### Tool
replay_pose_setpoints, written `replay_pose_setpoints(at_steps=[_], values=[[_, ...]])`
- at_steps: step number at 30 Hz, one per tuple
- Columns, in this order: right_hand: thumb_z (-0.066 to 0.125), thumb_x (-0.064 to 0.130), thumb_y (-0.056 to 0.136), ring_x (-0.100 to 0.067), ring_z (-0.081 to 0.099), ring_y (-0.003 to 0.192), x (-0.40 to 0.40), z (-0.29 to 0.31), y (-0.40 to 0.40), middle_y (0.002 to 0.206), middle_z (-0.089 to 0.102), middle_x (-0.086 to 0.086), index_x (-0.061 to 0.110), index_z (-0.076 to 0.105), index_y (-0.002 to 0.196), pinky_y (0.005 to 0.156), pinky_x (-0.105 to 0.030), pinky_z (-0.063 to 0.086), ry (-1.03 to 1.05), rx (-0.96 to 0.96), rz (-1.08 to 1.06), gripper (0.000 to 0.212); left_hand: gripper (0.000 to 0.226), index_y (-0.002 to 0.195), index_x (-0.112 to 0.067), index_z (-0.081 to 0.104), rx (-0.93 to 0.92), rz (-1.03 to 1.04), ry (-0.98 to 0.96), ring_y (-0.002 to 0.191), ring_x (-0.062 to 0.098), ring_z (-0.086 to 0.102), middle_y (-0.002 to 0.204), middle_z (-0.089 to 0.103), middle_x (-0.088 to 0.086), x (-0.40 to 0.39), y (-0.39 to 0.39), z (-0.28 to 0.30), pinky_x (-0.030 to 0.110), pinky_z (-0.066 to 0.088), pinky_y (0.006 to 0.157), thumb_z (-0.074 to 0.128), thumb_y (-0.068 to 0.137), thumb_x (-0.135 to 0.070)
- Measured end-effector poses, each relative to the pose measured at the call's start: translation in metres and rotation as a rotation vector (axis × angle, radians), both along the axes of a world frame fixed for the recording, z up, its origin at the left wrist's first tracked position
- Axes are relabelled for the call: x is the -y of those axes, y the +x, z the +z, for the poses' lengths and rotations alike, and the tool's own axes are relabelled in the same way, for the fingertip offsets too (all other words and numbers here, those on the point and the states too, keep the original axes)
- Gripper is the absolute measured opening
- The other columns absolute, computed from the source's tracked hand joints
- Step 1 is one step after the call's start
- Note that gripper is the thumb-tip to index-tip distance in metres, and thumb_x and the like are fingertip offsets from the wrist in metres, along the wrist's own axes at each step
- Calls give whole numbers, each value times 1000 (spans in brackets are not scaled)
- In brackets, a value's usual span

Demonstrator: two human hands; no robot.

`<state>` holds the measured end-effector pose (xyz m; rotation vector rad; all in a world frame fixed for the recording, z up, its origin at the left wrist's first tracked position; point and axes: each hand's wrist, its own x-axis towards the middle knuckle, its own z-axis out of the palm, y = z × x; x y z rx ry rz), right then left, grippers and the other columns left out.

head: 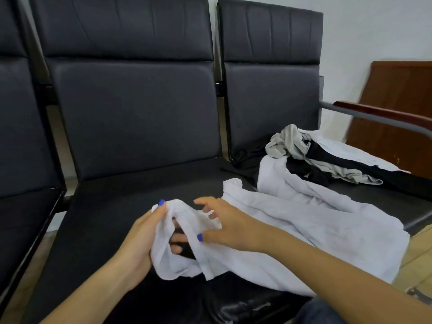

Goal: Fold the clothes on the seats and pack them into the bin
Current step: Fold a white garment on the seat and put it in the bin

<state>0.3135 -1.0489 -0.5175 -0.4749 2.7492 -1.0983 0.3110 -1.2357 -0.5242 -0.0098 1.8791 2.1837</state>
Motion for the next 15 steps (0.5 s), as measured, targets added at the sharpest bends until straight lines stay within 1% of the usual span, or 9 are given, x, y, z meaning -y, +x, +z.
replay_pose_setpoints(at_steps=[3,6,7,8,9,10,11,13,15], values=[[67,33,87,-9,40,123,-11,-5,0,142,38,3,29,21,149,100,-21,36,137,123,63,77,40,103,-11,70,-14,87,-61,90,32,68,99,71,17,3,0,4,45,51,82,55,86,-43],[64,33,89,-6,43,117,-13,-7,-3,135,44,7,25,32,145,94,-15,34,138,153,56,64,31,94,-10,73,34,114,11,87,23,65,93,71,12,7,0,9,37,48,84,53,93,-33],[62,33,90,-4,46,107,-13,-8,-4,123,50,9,24,43,136,87,-13,36,133,131,57,50,31,95,-10,74,58,106,42,88,21,65,92,72,10,7,0,11,35,47,82,52,93,-32],[60,33,92,-2,48,92,-14,-8,-5,104,54,10,22,54,117,78,-13,37,121,104,49,28,31,95,-10,74,69,91,69,85,17,64,89,72,7,9,-1,13,32,45,79,52,93,-31],[58,32,93,-2,46,74,-14,-7,-7,84,51,9,19,55,92,67,-15,36,95,73,39,13,32,90,-10,75,73,83,88,77,14,61,82,70,4,10,-2,14,30,43,74,52,92,-31],[55,31,95,-2,40,62,-14,-7,-8,70,44,8,17,46,74,60,-17,34,70,55,23,26,32,82,-11,76,77,81,114,67,11,57,74,65,2,11,-2,16,29,40,68,53,92,-31],[50,31,97,-4,36,56,-15,-8,-9,64,39,6,15,39,68,57,-18,33,46,39,5,35,31,75,-11,74,90,85,158,58,10,52,67,60,1,12,-1,18,28,38,62,54,90,-29],[42,33,100,-6,35,56,-14,-4,-10,65,39,2,12,37,70,55,-19,32,-17,-3,-60,37,25,70,-11,69,112,67,249,50,10,45,61,49,0,14,-1,23,28,36,53,56,85,-25],[40,30,101,-9,35,59,-14,-2,-11,67,40,2,13,36,70,55,-20,31,-60,-74,-119,36,22,69,-12,70,86,11,281,49,11,47,64,52,1,13,3,27,28,40,53,57,81,-24]])
